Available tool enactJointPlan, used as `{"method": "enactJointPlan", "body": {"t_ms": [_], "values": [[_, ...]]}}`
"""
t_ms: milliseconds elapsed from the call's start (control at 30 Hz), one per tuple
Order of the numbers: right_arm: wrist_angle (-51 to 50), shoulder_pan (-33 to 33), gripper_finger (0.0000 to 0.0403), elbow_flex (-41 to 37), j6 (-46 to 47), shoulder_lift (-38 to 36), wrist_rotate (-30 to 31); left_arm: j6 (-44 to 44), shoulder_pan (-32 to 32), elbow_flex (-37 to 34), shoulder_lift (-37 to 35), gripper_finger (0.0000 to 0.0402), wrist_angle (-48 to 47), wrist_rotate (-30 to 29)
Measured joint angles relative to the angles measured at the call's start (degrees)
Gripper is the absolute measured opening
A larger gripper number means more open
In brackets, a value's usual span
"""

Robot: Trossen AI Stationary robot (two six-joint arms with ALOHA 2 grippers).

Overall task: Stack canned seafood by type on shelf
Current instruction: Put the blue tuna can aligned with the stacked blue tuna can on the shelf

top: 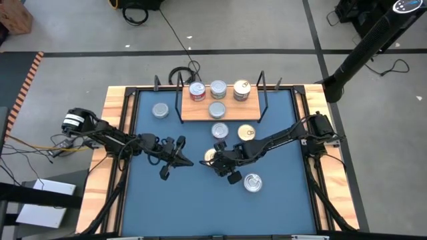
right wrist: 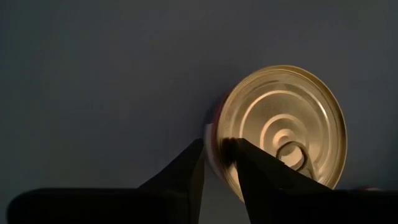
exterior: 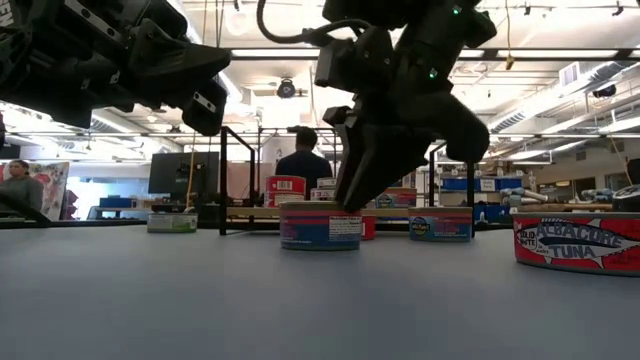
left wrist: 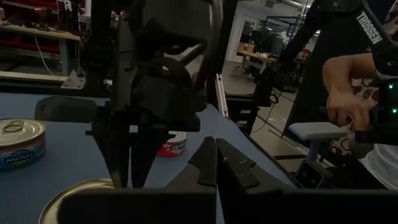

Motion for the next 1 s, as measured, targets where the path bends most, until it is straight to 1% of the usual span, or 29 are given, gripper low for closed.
{"method": "enactJointPlan", "body": {"t_ms": [100,167,233,333,367,467,633,800,900,1000], "values": [[0.0,0.0,0.0096,0.1,-0.2,0.2,0.3,0.0,0.0,0.0,0.0,0.0002,-0.1,0.0],[0.3,0.0,0.0084,0.0,-0.1,0.2,0.9,0.0,0.0,0.0,0.0,0.0002,-0.2,0.0],[0.3,0.0,0.0064,0.0,0.0,0.2,1.6,0.0,0.0,0.0,0.0,0.0002,-0.2,0.0],[0.0,0.0,0.0021,0.0,-0.1,0.2,1.2,0.0,0.0,0.0,0.0,0.0002,0.1,0.0],[-0.1,0.1,0.0013,0.0,-0.3,0.1,1.2,0.0,0.0,0.0,0.0,0.0002,0.4,0.0],[-1.3,-0.1,0.001,1.0,1.6,0.0,0.7,0.0,0.0,0.0,0.0,0.0002,1.5,-0.1],[-5.2,-0.8,0.0004,4.6,6.3,-0.3,-4.5,0.0,0.0,0.0,0.0,0.0002,2.8,-1.4],[-7.0,-2.2,0.0002,8.8,13.3,-0.6,-12.5,0.0,0.0,0.0,0.0,0.0002,2.7,-1.6],[-7.2,-3.7,0.0002,11.0,20.5,-0.7,-17.3,0.1,0.0,0.0,0.0,0.0002,2.6,-1.6],[-5.6,-5.7,0.0002,11.6,29.5,-0.8,-23.4,0.1,0.0,0.0,0.0,0.0002,2.6,-1.6]]}}
